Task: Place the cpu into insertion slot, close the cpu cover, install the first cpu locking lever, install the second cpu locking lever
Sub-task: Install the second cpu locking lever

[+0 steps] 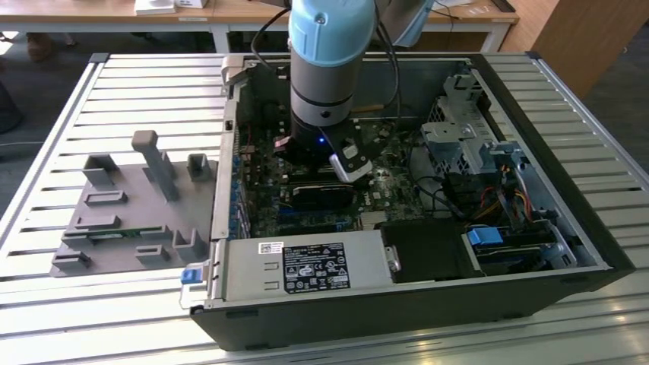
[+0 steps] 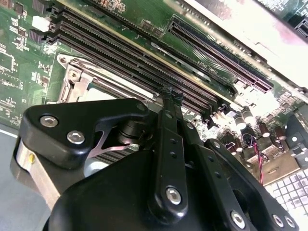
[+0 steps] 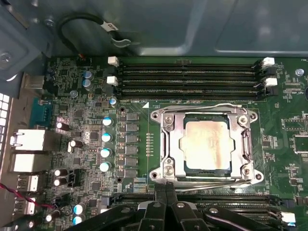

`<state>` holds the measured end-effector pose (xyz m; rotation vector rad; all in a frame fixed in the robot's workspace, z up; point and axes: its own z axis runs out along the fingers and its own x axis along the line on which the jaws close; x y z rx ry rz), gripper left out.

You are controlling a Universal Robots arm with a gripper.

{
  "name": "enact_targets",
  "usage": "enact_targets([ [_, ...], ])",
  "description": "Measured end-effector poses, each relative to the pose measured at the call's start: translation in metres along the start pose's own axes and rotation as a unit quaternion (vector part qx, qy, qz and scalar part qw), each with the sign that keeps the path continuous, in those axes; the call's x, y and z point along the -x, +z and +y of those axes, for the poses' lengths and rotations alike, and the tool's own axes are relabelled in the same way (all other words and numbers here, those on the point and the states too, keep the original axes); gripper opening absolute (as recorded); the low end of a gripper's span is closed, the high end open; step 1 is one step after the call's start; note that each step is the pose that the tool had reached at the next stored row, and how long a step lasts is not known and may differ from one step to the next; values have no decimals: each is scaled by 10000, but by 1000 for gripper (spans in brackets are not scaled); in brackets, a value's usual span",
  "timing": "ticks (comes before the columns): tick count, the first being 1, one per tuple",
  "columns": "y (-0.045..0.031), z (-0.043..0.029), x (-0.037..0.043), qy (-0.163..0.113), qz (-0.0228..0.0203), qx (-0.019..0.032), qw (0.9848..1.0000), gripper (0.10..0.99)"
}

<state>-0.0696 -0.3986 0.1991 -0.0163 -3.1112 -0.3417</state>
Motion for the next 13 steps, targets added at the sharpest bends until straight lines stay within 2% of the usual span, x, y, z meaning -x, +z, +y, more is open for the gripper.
enact_targets([
  [13,37,-8,-5,-1,1,88,10000,106],
])
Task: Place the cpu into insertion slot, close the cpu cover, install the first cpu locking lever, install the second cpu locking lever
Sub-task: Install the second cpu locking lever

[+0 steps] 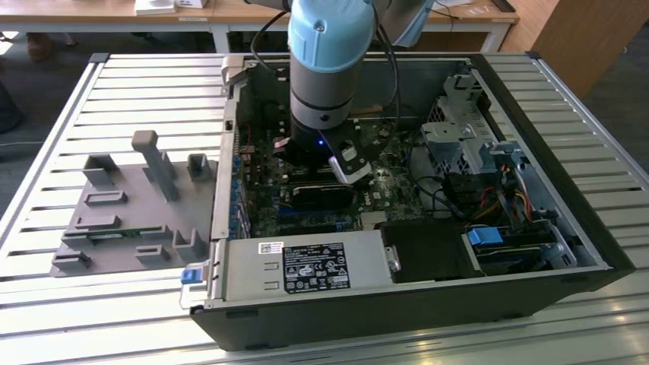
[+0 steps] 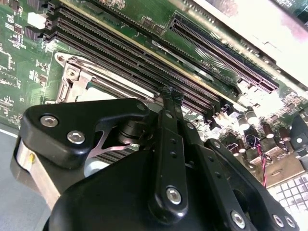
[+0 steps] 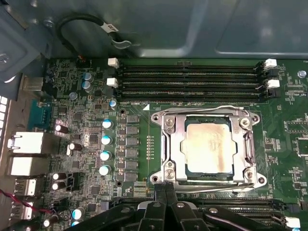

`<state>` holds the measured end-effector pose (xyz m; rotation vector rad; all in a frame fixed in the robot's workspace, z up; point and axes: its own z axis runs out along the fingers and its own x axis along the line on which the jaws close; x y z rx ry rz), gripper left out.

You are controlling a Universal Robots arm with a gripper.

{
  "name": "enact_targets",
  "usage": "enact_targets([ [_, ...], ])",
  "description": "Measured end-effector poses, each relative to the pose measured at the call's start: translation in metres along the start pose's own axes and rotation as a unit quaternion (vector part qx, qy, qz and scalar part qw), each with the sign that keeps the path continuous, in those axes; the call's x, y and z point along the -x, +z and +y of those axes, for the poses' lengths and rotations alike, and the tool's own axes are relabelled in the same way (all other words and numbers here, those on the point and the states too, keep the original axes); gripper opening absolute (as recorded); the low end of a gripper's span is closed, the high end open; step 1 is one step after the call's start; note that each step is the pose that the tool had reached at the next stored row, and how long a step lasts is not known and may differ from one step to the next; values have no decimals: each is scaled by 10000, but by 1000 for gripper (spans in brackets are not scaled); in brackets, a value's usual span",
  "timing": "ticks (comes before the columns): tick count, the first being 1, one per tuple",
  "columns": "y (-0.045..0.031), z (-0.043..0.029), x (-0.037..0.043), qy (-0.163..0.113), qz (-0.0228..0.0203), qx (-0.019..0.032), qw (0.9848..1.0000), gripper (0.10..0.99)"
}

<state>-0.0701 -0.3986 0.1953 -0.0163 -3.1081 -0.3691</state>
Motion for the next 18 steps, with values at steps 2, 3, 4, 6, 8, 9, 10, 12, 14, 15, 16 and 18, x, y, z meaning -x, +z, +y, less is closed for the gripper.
enact_targets([
  [2,3,-1,-2,0,0,11,10000,106],
  [3,4,-1,-6,0,0,16,10000,106],
  [4,6,-2,-10,0,1,20,10000,106],
  [6,8,-3,-19,0,1,30,10000,106],
  [8,11,-3,-26,0,1,42,10000,106],
  [9,13,-3,-28,-1,1,49,10000,106],
  [10,15,-3,-29,-1,1,55,10000,106],
  [12,18,-3,-31,-1,1,65,10000,106],
  [14,21,-2,-34,0,1,74,10000,106],
  [15,22,-1,-36,0,1,78,10000,106],
  [16,23,0,-39,0,2,82,10000,106],
  [18,26,3,-44,-1,1,93,10000,106],
])
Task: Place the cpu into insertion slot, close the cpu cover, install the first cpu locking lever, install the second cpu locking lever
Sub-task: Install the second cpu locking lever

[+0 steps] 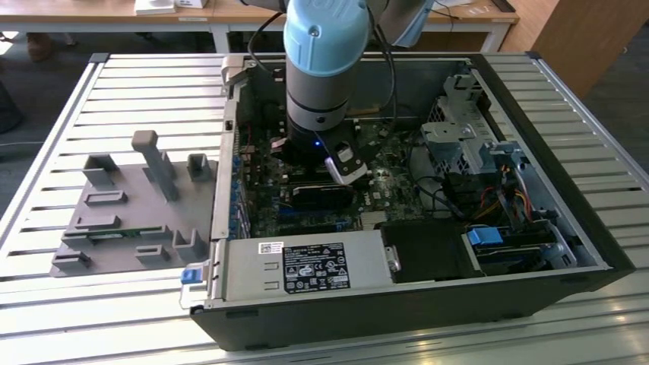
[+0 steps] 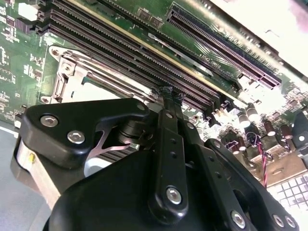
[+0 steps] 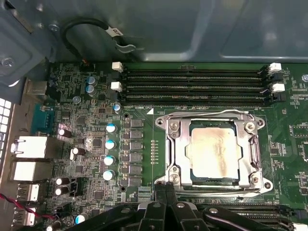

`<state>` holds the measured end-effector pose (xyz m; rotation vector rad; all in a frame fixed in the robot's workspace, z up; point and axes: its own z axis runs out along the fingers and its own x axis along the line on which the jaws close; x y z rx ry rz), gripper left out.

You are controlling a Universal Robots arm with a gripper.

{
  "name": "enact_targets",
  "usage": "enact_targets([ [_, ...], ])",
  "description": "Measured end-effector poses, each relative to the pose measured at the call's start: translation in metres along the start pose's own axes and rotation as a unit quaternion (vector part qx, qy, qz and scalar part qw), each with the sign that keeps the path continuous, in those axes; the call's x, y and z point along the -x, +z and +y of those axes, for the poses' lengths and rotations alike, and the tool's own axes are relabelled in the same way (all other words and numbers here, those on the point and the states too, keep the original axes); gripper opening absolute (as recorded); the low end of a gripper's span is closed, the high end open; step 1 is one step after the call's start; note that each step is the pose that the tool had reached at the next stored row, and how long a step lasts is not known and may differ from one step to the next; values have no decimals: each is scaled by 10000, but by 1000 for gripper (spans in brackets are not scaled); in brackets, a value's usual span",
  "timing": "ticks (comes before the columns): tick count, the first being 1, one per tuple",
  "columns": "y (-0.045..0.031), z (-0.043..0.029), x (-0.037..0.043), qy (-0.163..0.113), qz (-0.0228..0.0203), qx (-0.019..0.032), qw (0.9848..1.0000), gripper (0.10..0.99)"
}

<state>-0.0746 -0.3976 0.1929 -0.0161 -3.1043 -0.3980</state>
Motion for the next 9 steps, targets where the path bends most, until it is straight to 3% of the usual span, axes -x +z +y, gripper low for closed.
enact_targets([
  [9,17,16,-26,0,1,45,10000,106],
])
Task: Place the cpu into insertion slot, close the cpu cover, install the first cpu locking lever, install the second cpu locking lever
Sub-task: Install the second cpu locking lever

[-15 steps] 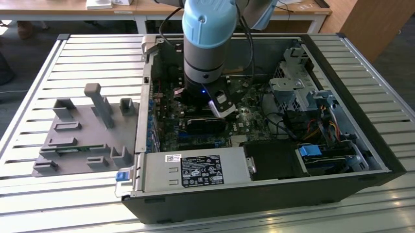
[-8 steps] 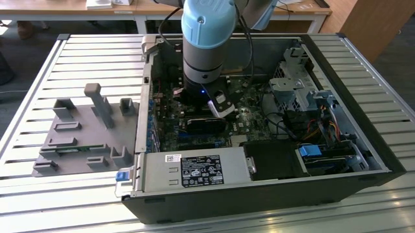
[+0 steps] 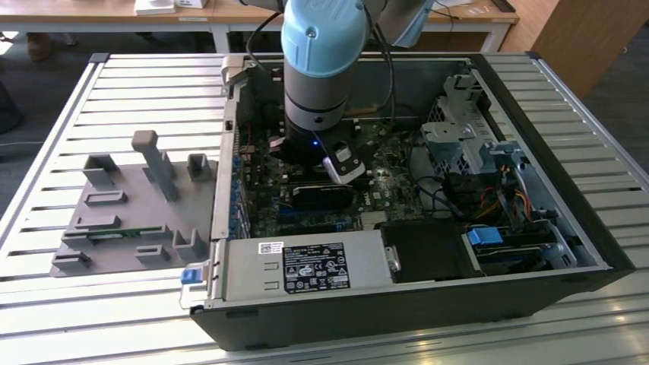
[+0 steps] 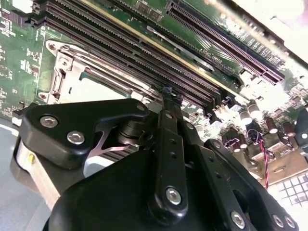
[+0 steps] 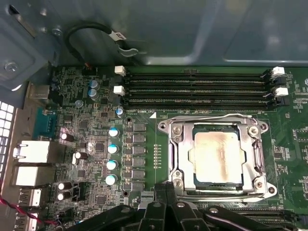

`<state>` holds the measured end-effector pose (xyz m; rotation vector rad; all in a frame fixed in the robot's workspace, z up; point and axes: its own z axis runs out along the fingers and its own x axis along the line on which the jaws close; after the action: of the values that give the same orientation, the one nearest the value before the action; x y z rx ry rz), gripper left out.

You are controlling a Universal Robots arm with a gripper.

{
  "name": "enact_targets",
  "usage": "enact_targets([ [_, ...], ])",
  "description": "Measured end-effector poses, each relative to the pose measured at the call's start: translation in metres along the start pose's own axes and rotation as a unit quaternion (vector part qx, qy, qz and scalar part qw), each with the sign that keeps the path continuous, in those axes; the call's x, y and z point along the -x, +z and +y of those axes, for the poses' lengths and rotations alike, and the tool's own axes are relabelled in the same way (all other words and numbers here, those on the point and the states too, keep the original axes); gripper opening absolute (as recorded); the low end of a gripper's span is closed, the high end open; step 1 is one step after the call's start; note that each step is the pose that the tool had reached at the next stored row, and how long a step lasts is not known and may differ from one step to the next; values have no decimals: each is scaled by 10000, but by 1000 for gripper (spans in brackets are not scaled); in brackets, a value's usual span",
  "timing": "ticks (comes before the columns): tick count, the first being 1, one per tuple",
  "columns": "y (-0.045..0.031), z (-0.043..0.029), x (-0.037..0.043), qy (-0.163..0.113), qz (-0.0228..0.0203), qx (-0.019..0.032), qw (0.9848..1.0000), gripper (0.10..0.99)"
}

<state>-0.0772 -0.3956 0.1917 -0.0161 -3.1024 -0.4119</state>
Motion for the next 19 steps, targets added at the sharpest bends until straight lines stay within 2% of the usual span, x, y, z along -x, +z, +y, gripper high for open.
enact_targets([
  [9,25,-1,-11,0,-1,5,10000,106],
  [19,-62,22,-31,-1,-1,8,10000,106],
])
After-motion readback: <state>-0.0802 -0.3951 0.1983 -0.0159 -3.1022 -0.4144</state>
